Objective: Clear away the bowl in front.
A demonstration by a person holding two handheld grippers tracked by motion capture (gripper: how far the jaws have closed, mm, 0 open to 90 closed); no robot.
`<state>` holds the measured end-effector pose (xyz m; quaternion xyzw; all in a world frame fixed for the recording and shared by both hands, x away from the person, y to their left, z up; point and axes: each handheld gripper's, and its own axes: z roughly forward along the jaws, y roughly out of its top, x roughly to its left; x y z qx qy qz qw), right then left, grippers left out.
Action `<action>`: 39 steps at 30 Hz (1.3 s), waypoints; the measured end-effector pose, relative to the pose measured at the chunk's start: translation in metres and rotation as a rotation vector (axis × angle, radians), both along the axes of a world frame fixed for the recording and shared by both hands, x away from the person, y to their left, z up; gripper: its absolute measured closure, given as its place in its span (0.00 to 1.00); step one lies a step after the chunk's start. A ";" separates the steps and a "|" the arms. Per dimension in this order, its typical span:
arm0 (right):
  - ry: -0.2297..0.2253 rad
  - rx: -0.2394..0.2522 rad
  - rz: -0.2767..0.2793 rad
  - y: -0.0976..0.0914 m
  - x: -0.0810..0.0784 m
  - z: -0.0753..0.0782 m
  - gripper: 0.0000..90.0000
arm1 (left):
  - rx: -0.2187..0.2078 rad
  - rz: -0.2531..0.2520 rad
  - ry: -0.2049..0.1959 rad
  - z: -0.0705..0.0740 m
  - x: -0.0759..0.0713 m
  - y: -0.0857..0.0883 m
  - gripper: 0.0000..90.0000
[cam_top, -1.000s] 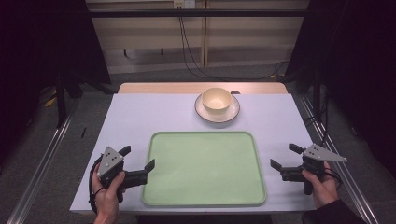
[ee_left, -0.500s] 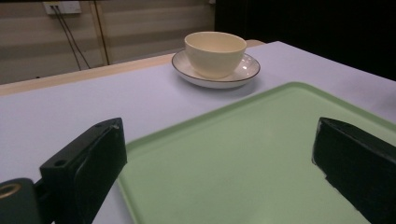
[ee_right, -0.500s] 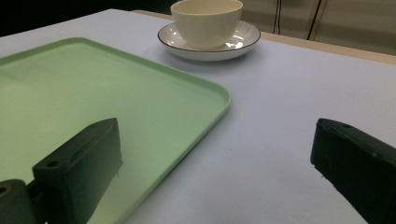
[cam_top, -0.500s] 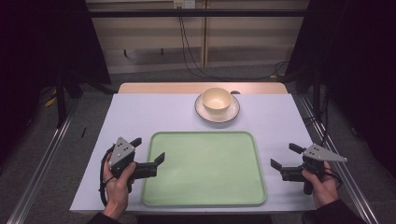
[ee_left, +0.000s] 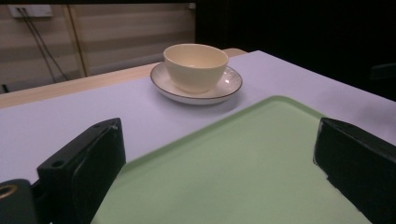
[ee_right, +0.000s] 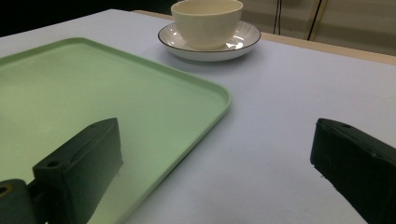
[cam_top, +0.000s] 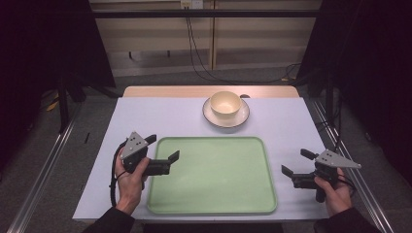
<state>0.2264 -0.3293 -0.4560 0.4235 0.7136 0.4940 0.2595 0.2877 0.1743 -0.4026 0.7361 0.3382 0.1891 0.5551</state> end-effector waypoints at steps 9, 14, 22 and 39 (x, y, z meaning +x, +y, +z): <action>-0.001 -0.001 0.001 0.000 0.000 0.000 0.02 | 0.024 -0.024 0.012 0.007 0.014 -0.015 0.04; -0.006 -0.003 0.002 0.000 0.000 0.000 0.02 | 0.013 -0.059 0.028 0.010 0.020 -0.027 0.05; -0.005 -0.003 0.005 0.000 0.000 0.000 0.02 | 0.034 -0.086 0.016 0.017 0.034 -0.042 0.04; -0.008 -0.005 0.006 0.000 0.000 0.000 0.02 | 0.095 -0.116 0.024 0.014 0.067 -0.065 0.03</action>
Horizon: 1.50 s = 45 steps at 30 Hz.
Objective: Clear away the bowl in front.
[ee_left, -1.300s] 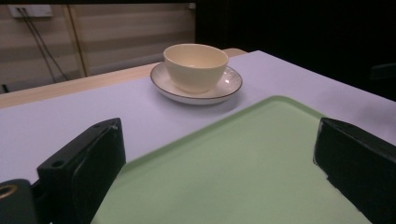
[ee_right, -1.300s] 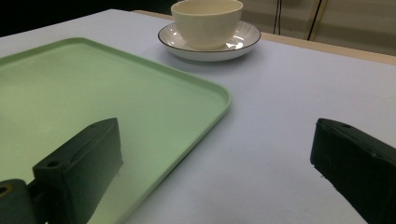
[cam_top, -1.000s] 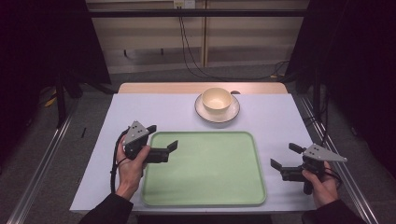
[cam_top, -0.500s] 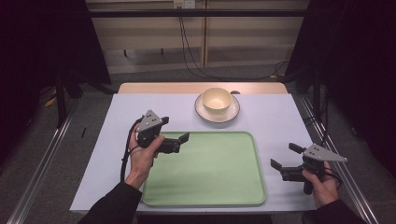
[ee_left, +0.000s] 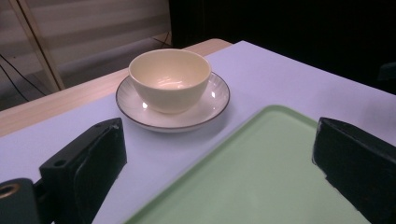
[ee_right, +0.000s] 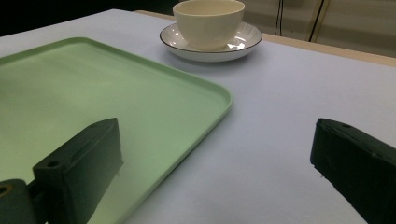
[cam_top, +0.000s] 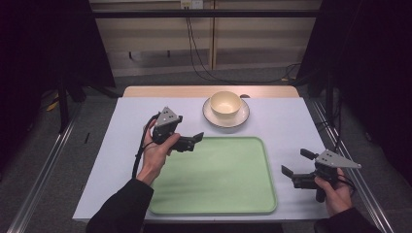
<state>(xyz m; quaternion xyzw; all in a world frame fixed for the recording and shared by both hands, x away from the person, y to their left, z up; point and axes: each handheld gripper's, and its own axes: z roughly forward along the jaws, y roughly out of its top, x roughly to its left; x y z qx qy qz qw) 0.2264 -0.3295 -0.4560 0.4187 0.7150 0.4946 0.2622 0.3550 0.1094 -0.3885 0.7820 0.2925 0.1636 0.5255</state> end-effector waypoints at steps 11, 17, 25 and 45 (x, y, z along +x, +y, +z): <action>-0.001 0.000 0.003 0.000 0.000 0.000 0.02 | 0.018 0.004 0.008 -0.001 0.028 -0.016 0.04; 0.000 0.000 0.006 0.000 -0.001 0.000 0.02 | 0.026 0.017 0.006 0.002 0.046 -0.021 0.05; -0.004 -0.001 0.009 0.000 -0.001 0.000 0.02 | 0.052 0.019 0.012 0.002 0.066 -0.028 0.07; -0.013 -0.004 0.018 -0.001 -0.001 0.000 0.02 | 0.148 0.048 0.126 -0.026 0.122 -0.053 0.12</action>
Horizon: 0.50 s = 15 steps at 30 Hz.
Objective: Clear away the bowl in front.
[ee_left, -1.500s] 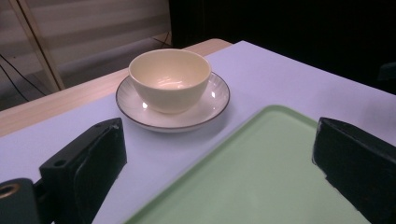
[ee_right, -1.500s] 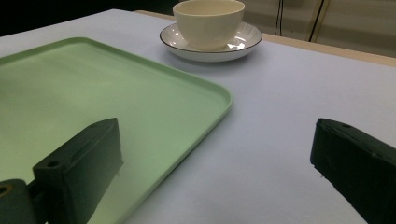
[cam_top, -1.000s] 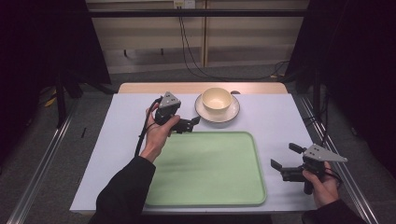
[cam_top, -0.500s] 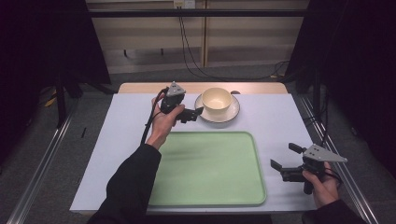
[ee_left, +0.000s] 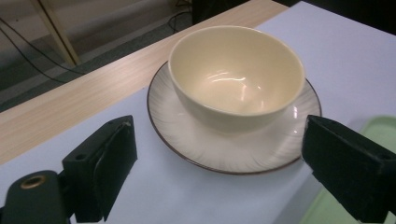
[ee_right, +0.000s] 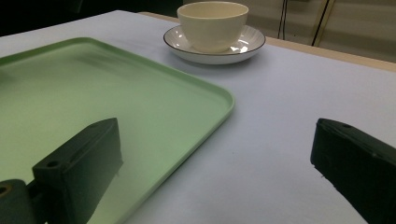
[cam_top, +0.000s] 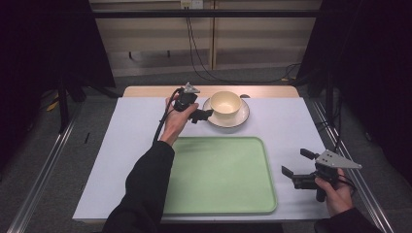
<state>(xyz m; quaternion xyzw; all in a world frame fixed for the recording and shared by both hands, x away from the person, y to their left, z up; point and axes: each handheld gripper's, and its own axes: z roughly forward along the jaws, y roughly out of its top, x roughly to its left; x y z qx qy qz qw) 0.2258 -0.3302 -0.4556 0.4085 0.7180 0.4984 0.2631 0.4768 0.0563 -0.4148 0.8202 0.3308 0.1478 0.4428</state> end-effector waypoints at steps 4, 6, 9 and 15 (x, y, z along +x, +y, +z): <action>-0.001 -0.003 0.007 0.000 0.000 0.000 0.02 | 0.001 0.032 0.024 -0.005 0.013 -0.009 0.14; -0.002 0.000 0.002 0.000 0.001 0.000 0.02 | 0.019 0.045 0.039 -0.004 0.018 -0.015 0.15; 0.000 -0.003 0.006 0.000 0.000 0.000 0.02 | 0.050 0.049 0.047 -0.002 0.027 -0.020 0.16; -0.001 -0.006 0.010 0.000 0.000 -0.001 0.02 | 0.050 0.088 0.086 -0.006 0.040 -0.027 0.20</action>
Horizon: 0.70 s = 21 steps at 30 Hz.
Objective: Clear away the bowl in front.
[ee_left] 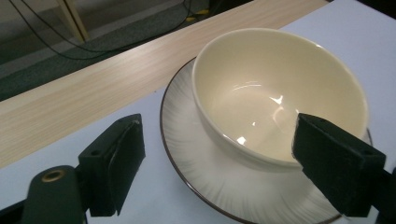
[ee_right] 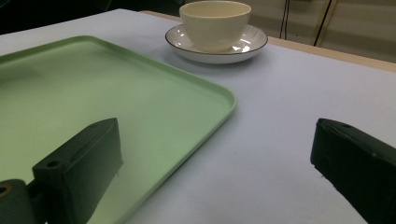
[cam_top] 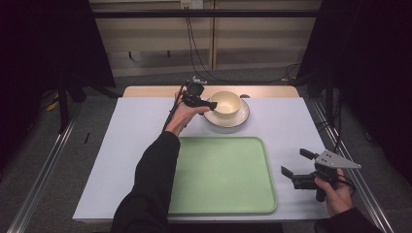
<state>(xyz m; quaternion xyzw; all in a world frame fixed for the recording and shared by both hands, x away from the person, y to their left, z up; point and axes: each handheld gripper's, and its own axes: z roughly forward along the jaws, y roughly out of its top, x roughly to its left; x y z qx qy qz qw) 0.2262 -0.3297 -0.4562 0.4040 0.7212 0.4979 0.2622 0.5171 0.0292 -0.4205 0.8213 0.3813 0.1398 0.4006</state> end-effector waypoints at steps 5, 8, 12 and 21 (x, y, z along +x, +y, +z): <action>-0.001 0.001 0.002 0.000 0.000 0.000 0.02 | 0.050 0.043 0.047 -0.007 0.014 -0.005 0.24; 0.001 -0.001 0.003 0.000 0.000 0.000 0.02 | 0.052 0.036 0.052 -0.007 0.015 -0.009 0.27; 0.003 -0.009 0.009 0.001 0.001 -0.001 0.02 | 0.081 0.036 0.052 -0.007 0.013 -0.019 0.34; -0.002 -0.014 0.015 0.000 0.001 -0.001 0.02 | 0.094 0.049 0.071 -0.017 0.011 -0.032 0.47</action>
